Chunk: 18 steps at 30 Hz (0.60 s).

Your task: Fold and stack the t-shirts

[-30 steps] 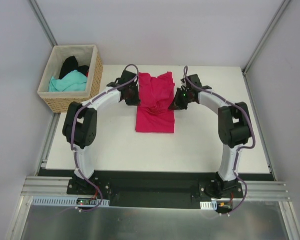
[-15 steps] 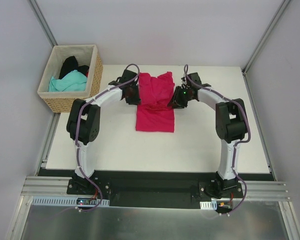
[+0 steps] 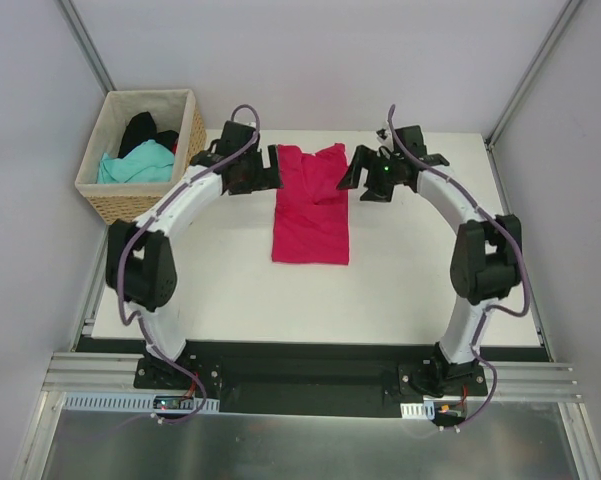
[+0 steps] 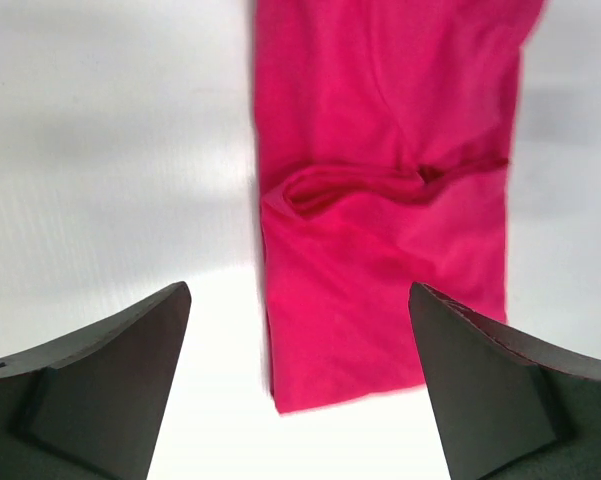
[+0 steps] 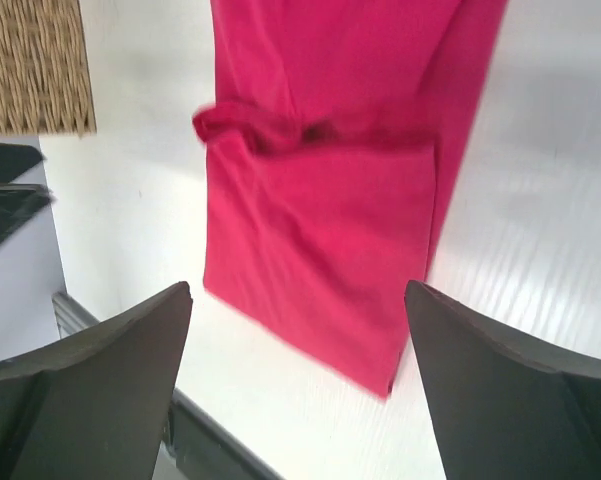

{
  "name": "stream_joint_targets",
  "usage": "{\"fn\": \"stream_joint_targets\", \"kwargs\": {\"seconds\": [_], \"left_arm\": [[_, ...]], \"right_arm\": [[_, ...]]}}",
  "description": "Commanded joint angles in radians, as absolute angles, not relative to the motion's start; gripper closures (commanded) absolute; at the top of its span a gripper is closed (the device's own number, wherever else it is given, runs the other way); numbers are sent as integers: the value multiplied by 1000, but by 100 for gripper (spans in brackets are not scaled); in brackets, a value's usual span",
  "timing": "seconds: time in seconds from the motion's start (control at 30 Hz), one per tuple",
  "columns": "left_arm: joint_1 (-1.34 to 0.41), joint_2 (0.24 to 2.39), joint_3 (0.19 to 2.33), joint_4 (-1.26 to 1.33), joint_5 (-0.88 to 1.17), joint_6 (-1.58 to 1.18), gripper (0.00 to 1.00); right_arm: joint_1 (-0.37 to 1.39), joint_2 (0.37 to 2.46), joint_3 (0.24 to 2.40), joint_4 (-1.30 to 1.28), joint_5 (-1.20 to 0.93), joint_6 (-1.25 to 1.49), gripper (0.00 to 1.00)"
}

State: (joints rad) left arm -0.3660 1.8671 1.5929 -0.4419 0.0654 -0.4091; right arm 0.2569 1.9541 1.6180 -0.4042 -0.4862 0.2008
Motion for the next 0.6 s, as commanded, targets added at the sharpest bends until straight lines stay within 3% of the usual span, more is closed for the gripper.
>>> {"fn": "stream_joint_targets", "kwargs": {"seconds": [0.0, 0.13, 0.23, 0.37, 0.57], "left_arm": [[-362, 1668, 1455, -469, 237, -425, 9], [-362, 1599, 1236, -387, 333, -495, 14], [-362, 1585, 1155, -284, 391, -548, 25], [-364, 1636, 1138, -129, 431, -623, 34], [-365, 1788, 1236, 29, 414, -667, 27]], "right_arm": [[275, 1746, 1424, -448, -453, 163, 9], [310, 1606, 1173, -442, -391, 147, 10], [340, 1560, 1111, -428, -373, 167, 18], [380, 1546, 1092, -341, -335, 209, 21], [393, 1615, 1183, -342, -298, 242, 3]]}}
